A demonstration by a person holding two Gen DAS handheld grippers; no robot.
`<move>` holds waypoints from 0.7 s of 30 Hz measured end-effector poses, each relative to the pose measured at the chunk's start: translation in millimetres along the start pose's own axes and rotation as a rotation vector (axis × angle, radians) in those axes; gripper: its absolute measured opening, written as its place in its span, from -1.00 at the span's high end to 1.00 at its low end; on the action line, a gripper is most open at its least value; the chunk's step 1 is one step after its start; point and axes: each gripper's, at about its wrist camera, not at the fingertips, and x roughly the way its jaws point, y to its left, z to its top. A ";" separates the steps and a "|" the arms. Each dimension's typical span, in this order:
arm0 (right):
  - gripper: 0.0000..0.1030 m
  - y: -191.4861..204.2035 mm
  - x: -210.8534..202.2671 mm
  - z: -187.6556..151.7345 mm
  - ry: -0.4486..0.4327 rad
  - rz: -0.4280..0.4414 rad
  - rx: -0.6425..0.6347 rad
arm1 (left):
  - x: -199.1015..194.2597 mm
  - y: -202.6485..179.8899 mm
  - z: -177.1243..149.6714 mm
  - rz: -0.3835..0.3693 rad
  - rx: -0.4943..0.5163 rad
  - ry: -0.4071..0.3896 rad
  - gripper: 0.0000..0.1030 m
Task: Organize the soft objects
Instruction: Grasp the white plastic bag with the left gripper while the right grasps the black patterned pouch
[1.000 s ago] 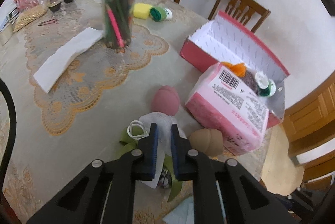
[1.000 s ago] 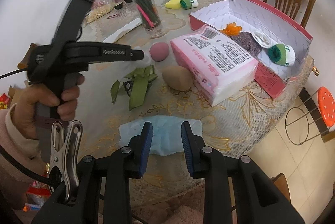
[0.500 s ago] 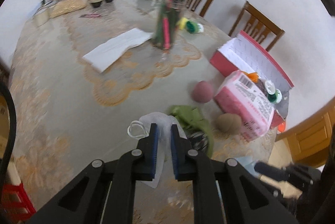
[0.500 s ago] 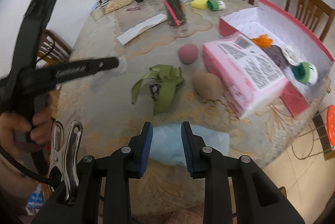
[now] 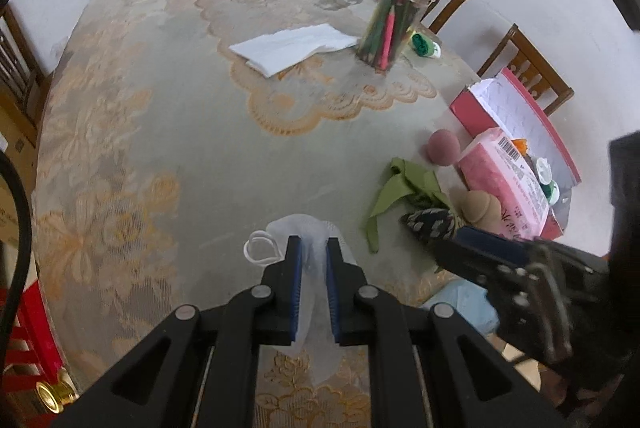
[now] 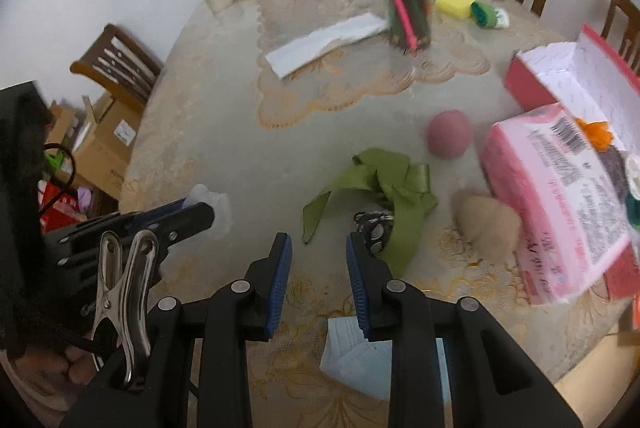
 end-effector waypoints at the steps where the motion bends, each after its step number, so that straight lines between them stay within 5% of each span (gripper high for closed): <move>1: 0.43 -0.4 3.4 -0.8 0.016 0.000 -0.004 | 0.1 0.6 -1.9 -0.001 -0.004 0.001 0.77; 12: 0.43 -25.0 24.2 -9.4 0.092 -0.162 -0.002 | 3.1 -0.7 -7.9 -0.007 -0.015 0.011 0.77; 15: 0.20 -29.8 25.3 -7.5 0.083 -0.158 0.018 | 5.4 -0.2 -8.1 -0.009 -0.018 0.016 0.77; 21: 0.18 -31.4 35.6 0.0 0.075 -0.139 0.036 | 9.8 0.6 -10.5 -0.010 -0.027 0.034 0.77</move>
